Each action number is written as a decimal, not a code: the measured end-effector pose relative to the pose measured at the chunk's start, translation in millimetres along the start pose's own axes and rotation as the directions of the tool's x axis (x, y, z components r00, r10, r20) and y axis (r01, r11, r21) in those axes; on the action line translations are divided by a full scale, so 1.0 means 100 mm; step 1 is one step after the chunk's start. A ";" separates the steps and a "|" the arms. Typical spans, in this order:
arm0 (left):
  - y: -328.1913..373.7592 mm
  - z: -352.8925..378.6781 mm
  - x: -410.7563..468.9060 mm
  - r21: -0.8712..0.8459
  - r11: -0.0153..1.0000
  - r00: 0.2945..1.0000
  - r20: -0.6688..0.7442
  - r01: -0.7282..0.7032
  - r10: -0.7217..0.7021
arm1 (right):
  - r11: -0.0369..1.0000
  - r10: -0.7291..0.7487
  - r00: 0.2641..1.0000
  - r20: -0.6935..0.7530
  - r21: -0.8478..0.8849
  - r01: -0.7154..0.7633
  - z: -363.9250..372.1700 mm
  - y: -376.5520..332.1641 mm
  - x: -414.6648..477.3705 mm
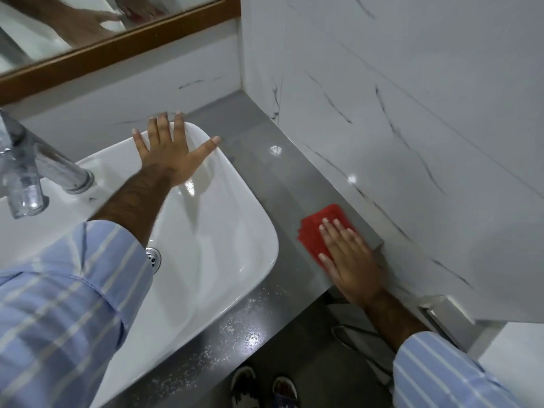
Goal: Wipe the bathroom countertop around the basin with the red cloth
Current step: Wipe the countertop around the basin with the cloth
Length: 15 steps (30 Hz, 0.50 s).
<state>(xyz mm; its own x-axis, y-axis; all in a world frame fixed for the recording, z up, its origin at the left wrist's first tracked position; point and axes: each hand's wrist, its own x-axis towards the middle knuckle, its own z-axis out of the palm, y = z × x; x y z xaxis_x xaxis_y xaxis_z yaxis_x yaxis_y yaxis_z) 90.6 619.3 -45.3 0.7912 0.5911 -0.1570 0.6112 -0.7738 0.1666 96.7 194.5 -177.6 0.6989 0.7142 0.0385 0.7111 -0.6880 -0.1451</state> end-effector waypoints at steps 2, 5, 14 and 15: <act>0.06 -0.06 -0.20 -0.066 0.997 0.999 0.012 0.037 -0.036 | 0.993 -0.121 0.992 0.045 -0.004 0.121 0.03 -0.07 -0.08; 0.26 0.08 -0.83 -0.221 0.971 0.994 0.080 0.088 -0.072 | 0.975 -0.220 0.969 0.116 -0.002 0.222 0.01 -0.03 -0.07; -0.63 0.39 -2.86 -0.337 0.927 0.923 0.385 0.164 -0.023 | 0.983 -0.179 0.976 0.122 -0.011 0.181 -0.02 -0.16 0.21; -0.66 0.37 -2.92 -0.271 0.950 0.918 0.394 0.156 -0.038 | 0.987 -0.159 0.979 0.131 0.000 0.160 -0.04 -0.20 0.22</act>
<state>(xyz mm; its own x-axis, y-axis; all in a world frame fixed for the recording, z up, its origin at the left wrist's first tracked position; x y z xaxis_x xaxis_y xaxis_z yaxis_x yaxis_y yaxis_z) -181.9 489.6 -46.1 0.6942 0.4825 -0.5341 0.7100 -0.5813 0.3976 98.0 223.9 -169.8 0.5609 0.8250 -0.0692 0.8138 -0.5648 -0.1370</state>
